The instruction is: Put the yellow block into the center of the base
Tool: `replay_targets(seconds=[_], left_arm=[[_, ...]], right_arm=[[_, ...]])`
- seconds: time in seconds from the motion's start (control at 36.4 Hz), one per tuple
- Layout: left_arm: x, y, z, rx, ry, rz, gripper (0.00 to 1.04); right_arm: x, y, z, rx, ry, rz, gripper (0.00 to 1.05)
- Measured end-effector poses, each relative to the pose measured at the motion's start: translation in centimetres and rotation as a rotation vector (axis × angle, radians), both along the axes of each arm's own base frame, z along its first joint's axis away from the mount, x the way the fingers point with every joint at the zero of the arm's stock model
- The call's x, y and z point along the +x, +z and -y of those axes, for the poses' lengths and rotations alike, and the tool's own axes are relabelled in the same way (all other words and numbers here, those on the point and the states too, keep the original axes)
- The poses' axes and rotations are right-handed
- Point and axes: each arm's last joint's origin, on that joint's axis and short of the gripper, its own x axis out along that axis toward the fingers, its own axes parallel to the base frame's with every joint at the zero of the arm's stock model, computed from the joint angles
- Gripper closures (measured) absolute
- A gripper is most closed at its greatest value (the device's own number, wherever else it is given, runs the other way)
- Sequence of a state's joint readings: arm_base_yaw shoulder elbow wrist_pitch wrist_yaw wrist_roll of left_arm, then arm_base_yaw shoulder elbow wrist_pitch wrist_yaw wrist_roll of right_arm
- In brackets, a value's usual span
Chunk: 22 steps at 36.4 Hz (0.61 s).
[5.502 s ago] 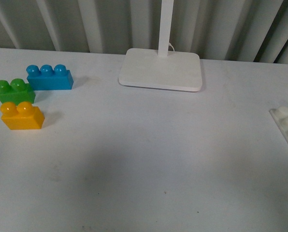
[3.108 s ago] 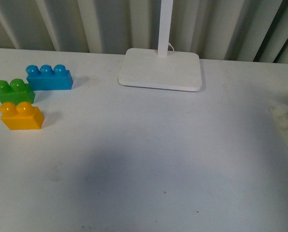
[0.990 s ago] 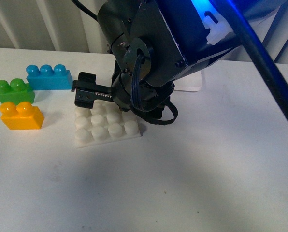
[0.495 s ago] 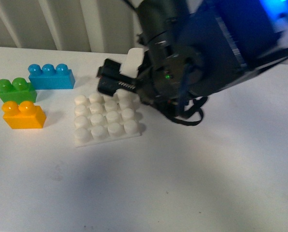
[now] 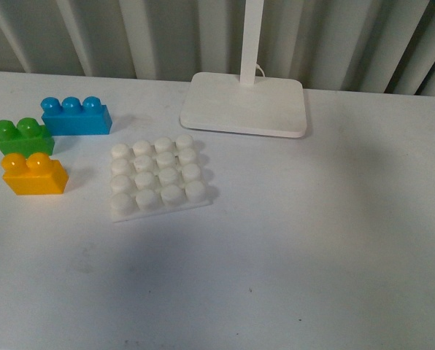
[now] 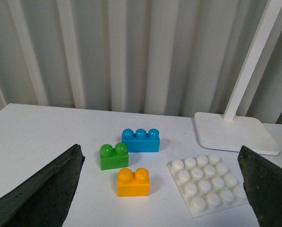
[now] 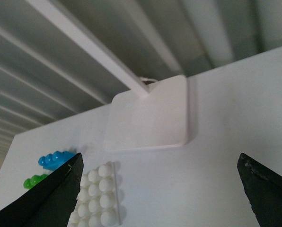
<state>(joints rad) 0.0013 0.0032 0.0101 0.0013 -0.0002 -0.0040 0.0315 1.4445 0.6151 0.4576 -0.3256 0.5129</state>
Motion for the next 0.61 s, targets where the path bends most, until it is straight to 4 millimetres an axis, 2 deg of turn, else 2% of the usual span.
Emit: replay_targets(seconds=[0.06,0.11,0.19,0.3,0.41,0.47,0.61], left_arm=[[0.0,0.0,0.0,0.000,0.000,0.000,0.06],[0.0,0.0,0.0,0.000,-0.001,0.000,0.06],[0.0,0.0,0.0,0.000,0.000,-0.001,0.06],[0.0,0.0,0.0,0.000,0.000,0.000,0.06],[0.0,0.0,0.0,0.000,0.000,0.000,0.06],[0.0,0.0,0.0,0.000,0.000,0.000,0.06],[0.0,0.0,0.0,0.000,0.000,0.000,0.06]], right_arm=[[-2.0,0.9,1.1,-0.118,-0.114,0.140,0.15],[-5.2,2.0,1.8,-0.301,-0.259,0.319,0.28],[-9.8,2.1,1.9,-0.468,-0.257,0.363,0.45],[-14.1,1.2,1.9,-0.535,-0.242,0.392,0.71],[-15.8,0.5,1.8,-0.545,-0.256,0.454,0.96],[-16.0,0.3,1.8,-0.546,-0.256,0.455,1.03],[-16.4,-0.6,1.8,-0.553,-0.251,0.446,1.04]])
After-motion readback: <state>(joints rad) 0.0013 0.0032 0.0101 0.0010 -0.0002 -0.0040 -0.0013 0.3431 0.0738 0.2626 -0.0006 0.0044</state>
